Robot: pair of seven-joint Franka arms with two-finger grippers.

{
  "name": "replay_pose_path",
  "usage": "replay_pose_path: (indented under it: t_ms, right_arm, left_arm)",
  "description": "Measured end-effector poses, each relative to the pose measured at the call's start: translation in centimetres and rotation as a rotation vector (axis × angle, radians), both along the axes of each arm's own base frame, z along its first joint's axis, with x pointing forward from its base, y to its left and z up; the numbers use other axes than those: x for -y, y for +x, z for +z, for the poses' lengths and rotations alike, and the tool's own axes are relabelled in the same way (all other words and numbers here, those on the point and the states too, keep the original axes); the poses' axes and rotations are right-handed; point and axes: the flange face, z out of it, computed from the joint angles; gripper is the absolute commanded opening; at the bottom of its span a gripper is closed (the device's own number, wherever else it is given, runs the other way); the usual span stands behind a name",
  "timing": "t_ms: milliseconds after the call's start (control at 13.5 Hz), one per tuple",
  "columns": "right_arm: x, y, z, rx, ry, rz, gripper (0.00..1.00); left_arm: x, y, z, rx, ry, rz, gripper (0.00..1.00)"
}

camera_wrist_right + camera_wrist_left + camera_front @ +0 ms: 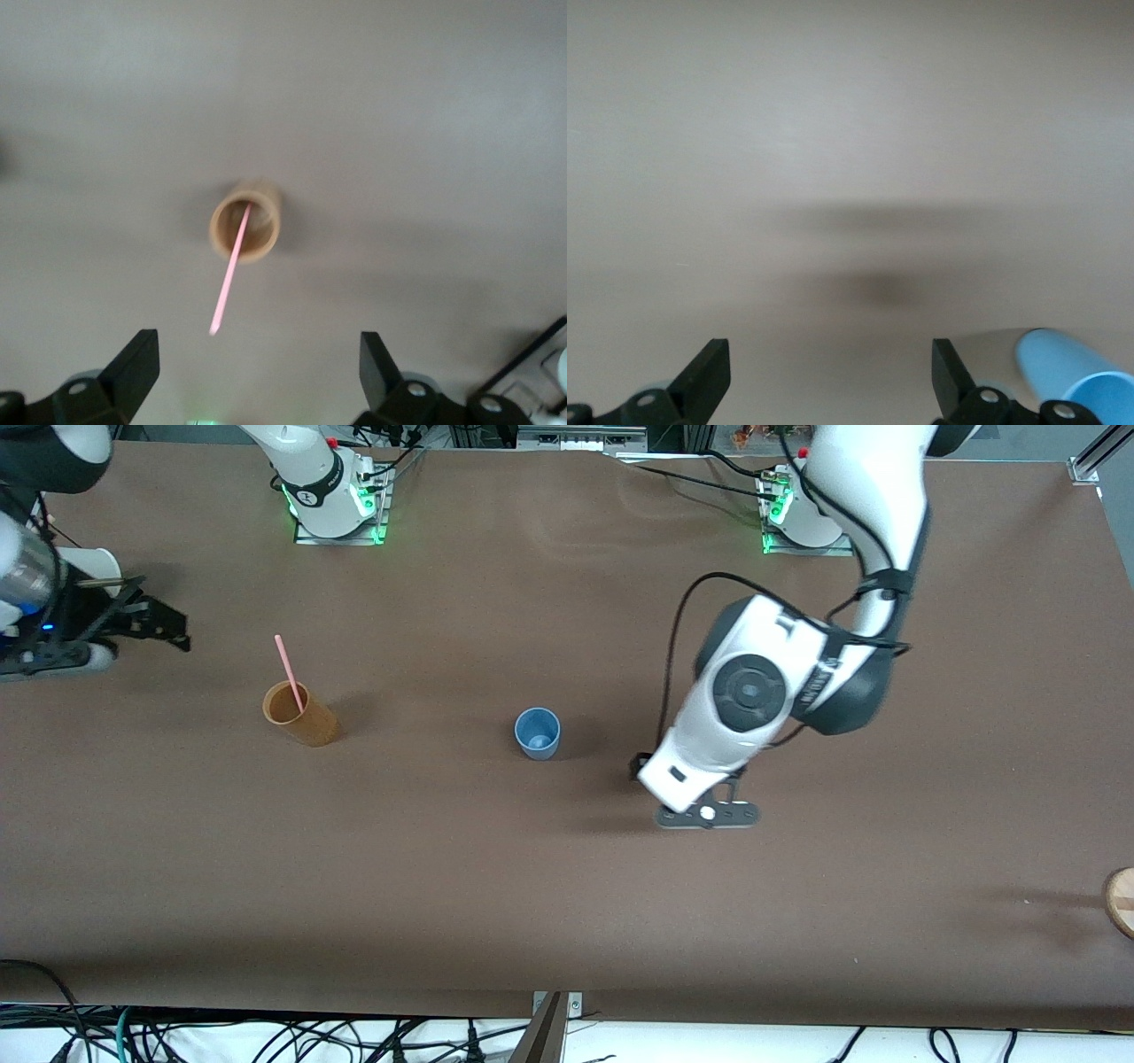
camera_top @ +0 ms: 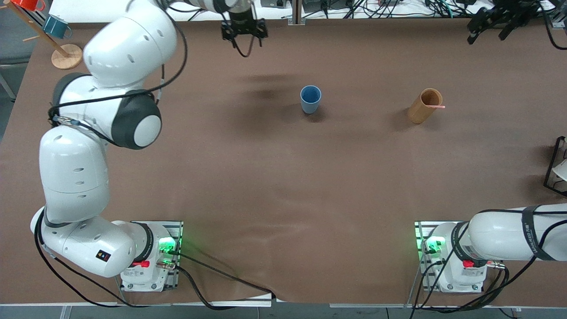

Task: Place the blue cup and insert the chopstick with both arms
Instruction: 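Set the blue cup down, open the left gripper while the right gripper reaches the chopstick, then grasp the pink chopstick with the right gripper while the left gripper withdraws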

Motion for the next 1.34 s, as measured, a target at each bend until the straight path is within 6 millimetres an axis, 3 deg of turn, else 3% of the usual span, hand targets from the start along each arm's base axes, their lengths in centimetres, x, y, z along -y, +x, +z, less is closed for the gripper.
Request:
replay_pose_path:
  t_ms: [149, 371, 520, 668, 817, 1114, 1337]
  right_arm:
    - [-1.7, -0.8, -2.7, -0.114, -0.009, 0.011, 1.0]
    - [-3.1, -0.1, -9.4, -0.127, -0.032, -0.076, 1.0]
    - [-4.5, -0.7, -13.9, -0.106, -0.048, -0.135, 1.0]
    - [-5.2, -1.6, -16.8, -0.067, -0.049, -0.163, 0.99]
    - [-5.0, -2.7, -19.0, -0.043, -0.045, -0.167, 0.86]
    - [-4.8, -4.2, -21.2, -0.05, -0.047, -0.168, 0.51]
    - [-4.7, -4.2, -21.3, -0.048, -0.046, -0.171, 0.33]
  left_arm:
    - [-5.8, 1.5, 2.3, -0.005, -0.002, -0.019, 1.0]
    - [-14.4, 2.4, 5.8, -0.009, -0.007, -0.035, 1.0]
    - [-19.3, 2.3, 8.4, -0.001, -0.011, -0.027, 1.0]
    - [-24.0, 1.8, 10.8, 0.007, -0.015, -0.019, 1.0]
    - [-27.9, 0.8, 13.4, 0.018, -0.016, 0.012, 1.0]
    - [-33.2, -3.6, 17.8, -0.015, -0.013, 0.077, 1.0]
    - [-32.9, -7.1, 18.9, -0.096, -0.013, 0.069, 1.0]
